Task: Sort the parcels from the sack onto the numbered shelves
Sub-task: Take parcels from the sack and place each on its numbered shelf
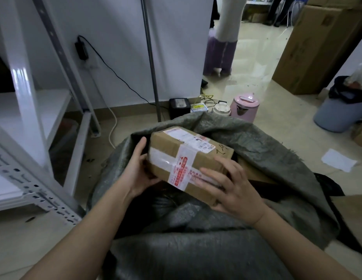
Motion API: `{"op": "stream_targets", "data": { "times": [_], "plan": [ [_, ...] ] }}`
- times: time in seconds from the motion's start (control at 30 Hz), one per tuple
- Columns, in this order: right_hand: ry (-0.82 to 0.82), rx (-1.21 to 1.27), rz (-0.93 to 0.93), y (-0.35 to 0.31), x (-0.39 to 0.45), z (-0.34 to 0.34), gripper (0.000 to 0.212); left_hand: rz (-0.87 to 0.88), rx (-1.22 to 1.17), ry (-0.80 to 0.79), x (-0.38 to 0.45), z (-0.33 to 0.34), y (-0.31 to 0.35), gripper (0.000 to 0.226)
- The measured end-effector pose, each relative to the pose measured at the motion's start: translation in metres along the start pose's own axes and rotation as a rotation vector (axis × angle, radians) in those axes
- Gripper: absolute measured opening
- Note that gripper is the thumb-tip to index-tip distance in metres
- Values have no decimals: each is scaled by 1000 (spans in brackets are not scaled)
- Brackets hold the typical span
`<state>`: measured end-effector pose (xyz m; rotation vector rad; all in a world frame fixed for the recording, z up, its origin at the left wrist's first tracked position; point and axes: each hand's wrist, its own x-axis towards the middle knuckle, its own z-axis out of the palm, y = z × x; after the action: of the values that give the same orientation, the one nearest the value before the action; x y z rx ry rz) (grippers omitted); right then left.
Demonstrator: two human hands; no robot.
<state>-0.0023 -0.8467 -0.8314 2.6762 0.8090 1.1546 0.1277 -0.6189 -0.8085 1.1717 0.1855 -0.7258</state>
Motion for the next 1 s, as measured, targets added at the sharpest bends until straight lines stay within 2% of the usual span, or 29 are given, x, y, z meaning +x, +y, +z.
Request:
{"op": "stream_targets", "data": {
  "times": [0.07, 0.17, 0.27, 0.37, 0.43, 0.5, 0.53, 0.63, 0.67, 0.7, 0.77, 0.87, 0.9, 1.0],
  "plan": [
    [22, -99, -77, -10, -4, 4, 52, -9, 169, 34, 0, -8, 9, 76],
    [57, -175, -124, -22, -8, 12, 54, -35, 298, 41, 0, -13, 14, 85],
    [39, -162, -143, -25, -5, 15, 59, -1, 258, 56, -1, -13, 10, 62],
    [-107, -71, -110, -19, -4, 9, 72, 70, 157, 95, 0, -16, 0, 49],
    [-124, 51, 102, -19, 0, 1, 77, 133, 57, 97, -1, -15, -6, 47],
    [-31, 194, 446, -21, 8, -3, 77, 209, -25, 109, -1, -8, -14, 48],
    [43, 323, 675, -24, 15, -5, 80, 253, -44, 134, -2, -2, -21, 51],
    [175, 1009, 1400, -26, 36, -4, 104, 313, -75, 207, -9, 22, -46, 83],
    [191, 1198, 1579, -24, 41, -2, 114, 321, -83, 219, -10, 28, -55, 92],
    [199, 1287, 1689, -21, 43, 1, 123, 339, -83, 233, -12, 34, -61, 96],
    [285, 1350, 1811, -12, 42, 2, 123, 360, -84, 237, -13, 42, -68, 97],
    [493, 1354, 1907, 3, 34, 6, 99, 325, -79, 127, -14, 48, -77, 97],
    [538, 1337, 1921, 7, 32, 8, 97, 296, -72, 83, -16, 50, -80, 97],
    [612, 1292, 1935, 13, 29, 12, 109, 203, 16, 22, -20, 56, -88, 110]
  ]
}}
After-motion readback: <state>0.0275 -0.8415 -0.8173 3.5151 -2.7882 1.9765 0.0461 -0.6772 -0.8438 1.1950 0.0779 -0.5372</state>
